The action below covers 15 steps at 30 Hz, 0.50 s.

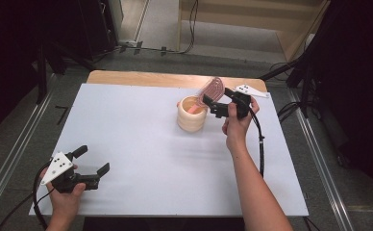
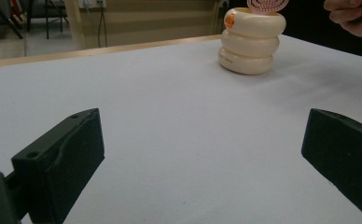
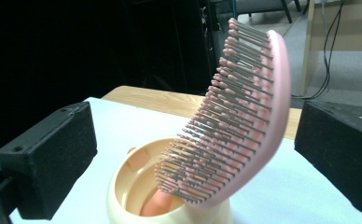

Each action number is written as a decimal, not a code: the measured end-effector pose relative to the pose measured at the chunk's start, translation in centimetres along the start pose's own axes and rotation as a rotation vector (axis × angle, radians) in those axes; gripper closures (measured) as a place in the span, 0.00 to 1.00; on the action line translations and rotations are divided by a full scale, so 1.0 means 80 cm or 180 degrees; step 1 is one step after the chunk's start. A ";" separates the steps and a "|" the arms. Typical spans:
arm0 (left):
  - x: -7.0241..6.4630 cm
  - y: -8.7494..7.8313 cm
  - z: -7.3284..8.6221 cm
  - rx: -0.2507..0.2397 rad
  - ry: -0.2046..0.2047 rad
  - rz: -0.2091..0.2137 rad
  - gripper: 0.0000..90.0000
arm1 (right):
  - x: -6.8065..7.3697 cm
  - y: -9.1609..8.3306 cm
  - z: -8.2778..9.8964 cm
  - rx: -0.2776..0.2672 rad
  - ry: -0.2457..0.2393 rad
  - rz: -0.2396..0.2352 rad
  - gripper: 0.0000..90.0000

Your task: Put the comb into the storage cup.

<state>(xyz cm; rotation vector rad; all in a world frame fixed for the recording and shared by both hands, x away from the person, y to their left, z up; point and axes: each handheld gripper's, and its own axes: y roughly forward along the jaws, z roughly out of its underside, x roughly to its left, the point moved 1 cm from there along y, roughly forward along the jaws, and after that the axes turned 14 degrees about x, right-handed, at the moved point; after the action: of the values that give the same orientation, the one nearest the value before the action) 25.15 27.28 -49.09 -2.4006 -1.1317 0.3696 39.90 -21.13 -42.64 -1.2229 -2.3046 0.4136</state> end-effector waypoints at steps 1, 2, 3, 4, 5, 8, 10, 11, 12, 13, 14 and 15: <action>0.000 0.000 0.000 0.0001 -0.0001 0.0002 0.00 | -0.001 -0.002 0.001 -0.0009 -0.0005 0.0020 0.00; 0.000 0.000 0.000 0.0000 -0.0007 0.0003 0.00 | -0.002 -0.004 0.002 -0.0007 -0.0003 0.0014 0.00; 0.000 0.000 0.000 0.0000 -0.0003 0.0001 0.00 | -0.002 -0.005 0.003 -0.0018 -0.0007 0.0012 0.00; 0.000 0.000 0.000 0.0001 -0.0001 0.0002 0.00 | -0.003 -0.007 0.005 -0.0008 -0.0006 0.0025 0.00; 0.000 0.000 0.000 0.0001 -0.0003 0.0001 0.00 | -0.003 -0.009 0.006 -0.0017 -0.0006 0.0024 0.00; 0.000 0.000 0.000 0.0002 0.0001 0.0003 0.00 | -0.005 -0.016 0.010 -0.0024 -0.0022 0.0026 0.00; 0.000 0.000 0.000 0.0003 0.0000 0.0000 0.00 | -0.004 -0.020 0.012 -0.0028 -0.0030 0.0020 0.00; 0.000 0.000 0.000 0.0004 0.0002 0.0001 0.00 | -0.004 -0.022 0.013 -0.0030 -0.0049 0.0030 0.00; 0.000 0.000 0.000 0.0002 0.0001 0.0003 0.00 | -0.004 -0.024 0.014 -0.0034 -0.0055 0.0024 0.00; 0.000 0.000 0.000 0.0000 0.0000 0.0003 0.00 | -0.003 -0.026 0.016 -0.0041 -0.0058 0.0024 0.00; 0.000 0.000 0.000 0.0008 0.0002 0.0000 0.00 | -0.003 -0.028 0.017 -0.0047 -0.0062 0.0025 0.00; 0.000 0.000 0.000 0.0008 0.0006 -0.0001 0.00 | -0.002 -0.031 0.018 -0.0043 -0.0060 0.0022 0.00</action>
<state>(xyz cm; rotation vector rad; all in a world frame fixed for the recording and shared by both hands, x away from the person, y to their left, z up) 25.14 27.29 -49.08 -2.3982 -1.1300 0.3684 37.47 -22.66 -42.71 -1.2388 -2.3232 0.4143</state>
